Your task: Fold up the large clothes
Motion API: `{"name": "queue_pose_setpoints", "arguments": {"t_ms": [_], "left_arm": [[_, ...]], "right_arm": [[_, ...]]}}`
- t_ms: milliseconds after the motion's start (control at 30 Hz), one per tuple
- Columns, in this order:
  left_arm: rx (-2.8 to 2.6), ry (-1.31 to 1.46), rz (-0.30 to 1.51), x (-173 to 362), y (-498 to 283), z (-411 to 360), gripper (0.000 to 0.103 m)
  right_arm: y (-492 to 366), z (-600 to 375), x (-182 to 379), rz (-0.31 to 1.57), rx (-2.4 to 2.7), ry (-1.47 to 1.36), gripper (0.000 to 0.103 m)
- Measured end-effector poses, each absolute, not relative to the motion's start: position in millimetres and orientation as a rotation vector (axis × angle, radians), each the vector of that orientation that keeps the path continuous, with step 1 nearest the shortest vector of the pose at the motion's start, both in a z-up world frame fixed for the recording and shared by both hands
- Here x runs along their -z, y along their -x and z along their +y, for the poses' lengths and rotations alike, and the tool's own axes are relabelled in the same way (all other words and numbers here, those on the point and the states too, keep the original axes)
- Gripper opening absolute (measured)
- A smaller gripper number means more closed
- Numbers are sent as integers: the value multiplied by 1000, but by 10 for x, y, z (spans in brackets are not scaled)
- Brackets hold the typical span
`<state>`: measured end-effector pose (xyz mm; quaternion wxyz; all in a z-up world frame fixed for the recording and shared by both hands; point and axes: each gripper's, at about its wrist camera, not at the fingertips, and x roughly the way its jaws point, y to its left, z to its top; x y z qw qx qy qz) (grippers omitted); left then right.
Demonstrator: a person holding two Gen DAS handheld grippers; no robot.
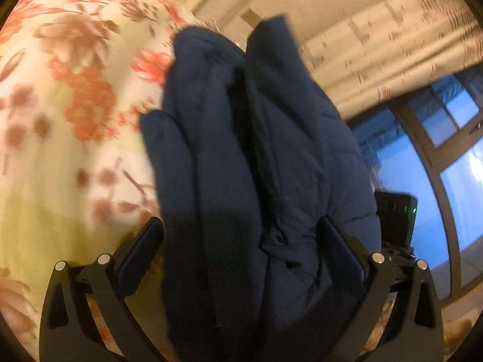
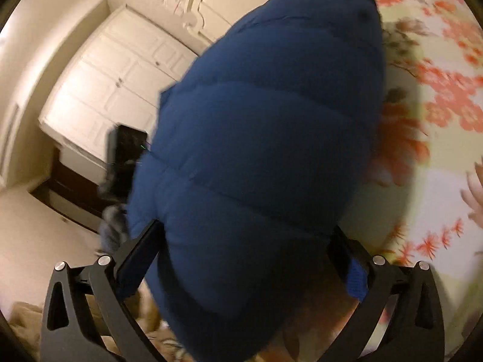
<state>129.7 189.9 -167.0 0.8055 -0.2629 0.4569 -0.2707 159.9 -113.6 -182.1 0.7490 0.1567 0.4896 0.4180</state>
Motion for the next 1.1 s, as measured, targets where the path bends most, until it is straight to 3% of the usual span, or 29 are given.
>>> {"name": "queue_pose_setpoints", "arguments": {"t_ms": [33, 133, 233, 400, 500, 733, 800, 833, 900, 967, 1033, 1100], "left_arm": [[620, 586, 1002, 1672, -1301, 1842, 86], [625, 595, 931, 1616, -1210, 1770, 70], [598, 553, 889, 1450, -1170, 1588, 59], [629, 535, 808, 1103, -1507, 1156, 57], [674, 560, 782, 976, -2137, 767, 57], [653, 608, 851, 1283, -3433, -127, 57], [615, 613, 872, 1474, -3607, -295, 62], [603, 614, 856, 1520, -3617, -324, 74], [559, 649, 836, 1612, -3664, -353, 84], [536, 716, 839, 1637, -3675, -299, 86], [474, 675, 838, 1585, -3607, -251, 97], [411, 574, 797, 1386, -3405, -196, 97]], "right_arm": [[-1557, -1086, 1774, 1041, -911, -299, 97], [-1446, -1105, 1676, 946, -892, -251, 83], [-1361, -1215, 1556, 833, -877, -220, 78], [-1543, -1588, 1160, 695, -815, -208, 75], [-1847, -1891, 936, 635, -740, -182, 75], [-2944, -2590, 983, 682, -567, -220, 74], [-3138, -2765, 1228, 751, -525, -234, 74], [-3157, -2841, 1335, 772, -510, -227, 74], [-3192, -3043, 1486, 774, -501, -293, 77], [-3143, -2970, 1438, 763, -458, -261, 83], [-3045, -2900, 1354, 776, -419, -242, 96], [-2883, -2871, 1294, 812, -398, -256, 97]]}}
